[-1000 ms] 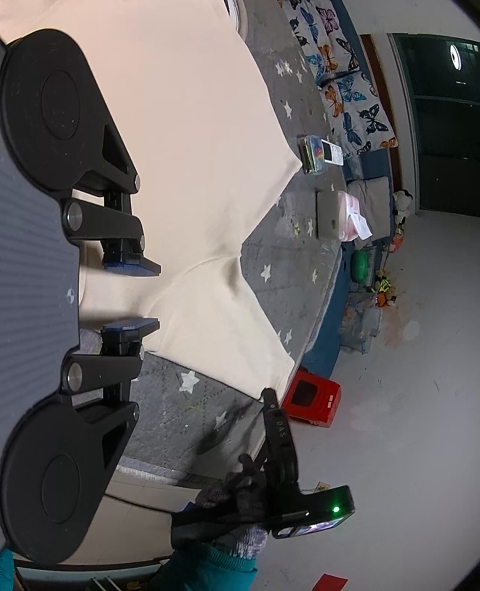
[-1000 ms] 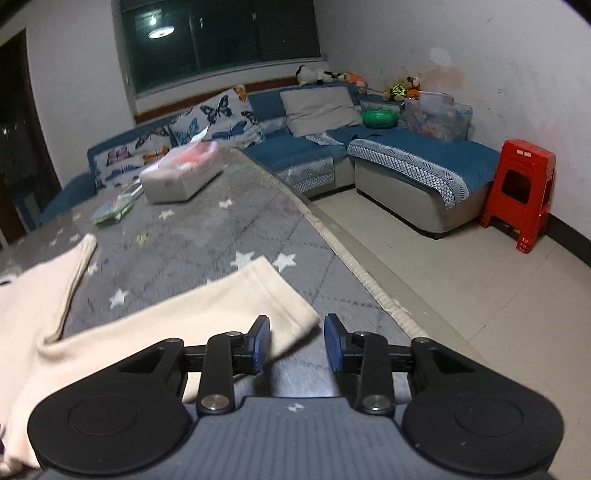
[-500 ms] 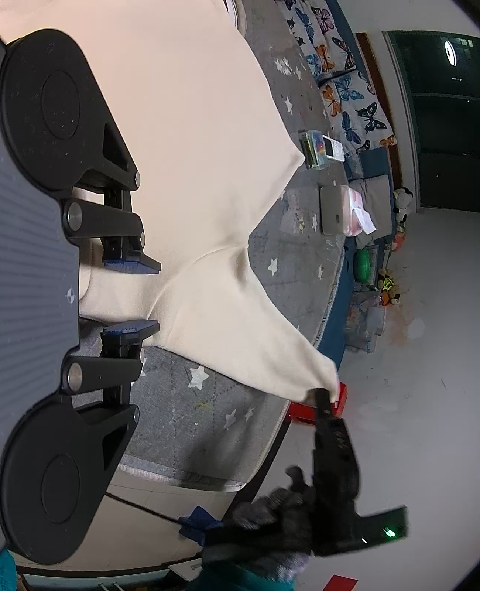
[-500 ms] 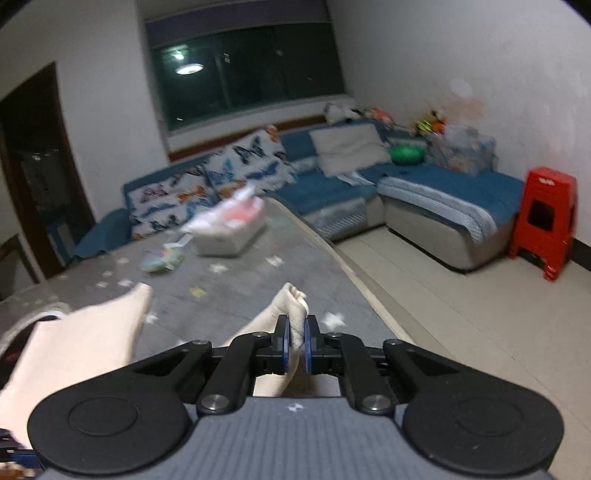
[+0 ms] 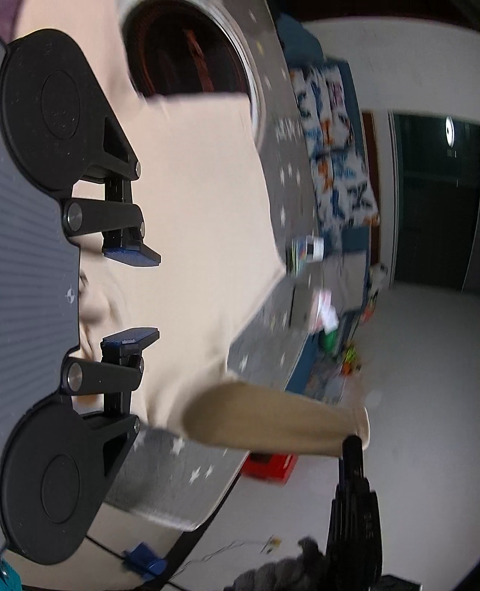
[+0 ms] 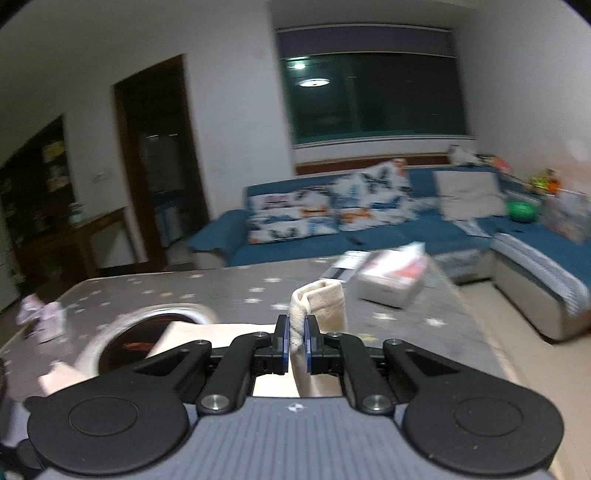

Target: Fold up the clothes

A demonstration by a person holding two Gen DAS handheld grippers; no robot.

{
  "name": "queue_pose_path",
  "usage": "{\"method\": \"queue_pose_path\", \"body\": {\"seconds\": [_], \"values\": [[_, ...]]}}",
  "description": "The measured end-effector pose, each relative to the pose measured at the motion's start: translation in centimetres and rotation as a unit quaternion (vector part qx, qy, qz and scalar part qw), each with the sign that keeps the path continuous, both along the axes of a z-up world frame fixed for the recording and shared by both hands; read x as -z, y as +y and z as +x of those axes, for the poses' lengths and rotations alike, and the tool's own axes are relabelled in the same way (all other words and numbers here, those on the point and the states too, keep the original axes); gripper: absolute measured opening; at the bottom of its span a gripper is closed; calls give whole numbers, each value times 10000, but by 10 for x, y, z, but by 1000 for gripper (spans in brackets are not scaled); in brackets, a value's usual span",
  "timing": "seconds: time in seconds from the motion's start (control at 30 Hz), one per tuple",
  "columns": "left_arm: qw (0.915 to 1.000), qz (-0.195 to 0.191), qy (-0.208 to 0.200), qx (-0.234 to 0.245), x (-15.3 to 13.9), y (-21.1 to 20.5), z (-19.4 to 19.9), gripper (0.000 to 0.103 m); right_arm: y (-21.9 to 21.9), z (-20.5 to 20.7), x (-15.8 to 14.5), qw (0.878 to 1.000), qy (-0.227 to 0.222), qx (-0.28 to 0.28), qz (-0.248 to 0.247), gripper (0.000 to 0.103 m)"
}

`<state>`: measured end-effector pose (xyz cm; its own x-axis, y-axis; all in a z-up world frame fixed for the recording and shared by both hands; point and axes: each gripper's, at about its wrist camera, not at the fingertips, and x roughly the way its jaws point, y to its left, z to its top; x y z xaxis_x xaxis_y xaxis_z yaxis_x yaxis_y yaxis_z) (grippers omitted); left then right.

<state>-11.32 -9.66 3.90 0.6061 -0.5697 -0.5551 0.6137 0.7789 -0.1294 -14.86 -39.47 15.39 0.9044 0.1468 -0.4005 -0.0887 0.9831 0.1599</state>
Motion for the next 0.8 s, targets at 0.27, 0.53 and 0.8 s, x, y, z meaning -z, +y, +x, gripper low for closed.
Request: {"method": "queue_pose_path", "body": {"seconds": [0.27, 0.53, 0.8], "values": [[9978, -119, 144, -638, 9, 50, -2, 40, 85, 30, 11, 9940, 198, -1072, -108, 7], [9952, -258, 233, -917, 12, 73, -1, 40, 150, 50, 46, 9807, 695, -1813, -245, 7], [9945, -282, 201, -984, 10, 74, 0, 40, 157, 45, 64, 9720, 1023, -2098, -258, 21]]}}
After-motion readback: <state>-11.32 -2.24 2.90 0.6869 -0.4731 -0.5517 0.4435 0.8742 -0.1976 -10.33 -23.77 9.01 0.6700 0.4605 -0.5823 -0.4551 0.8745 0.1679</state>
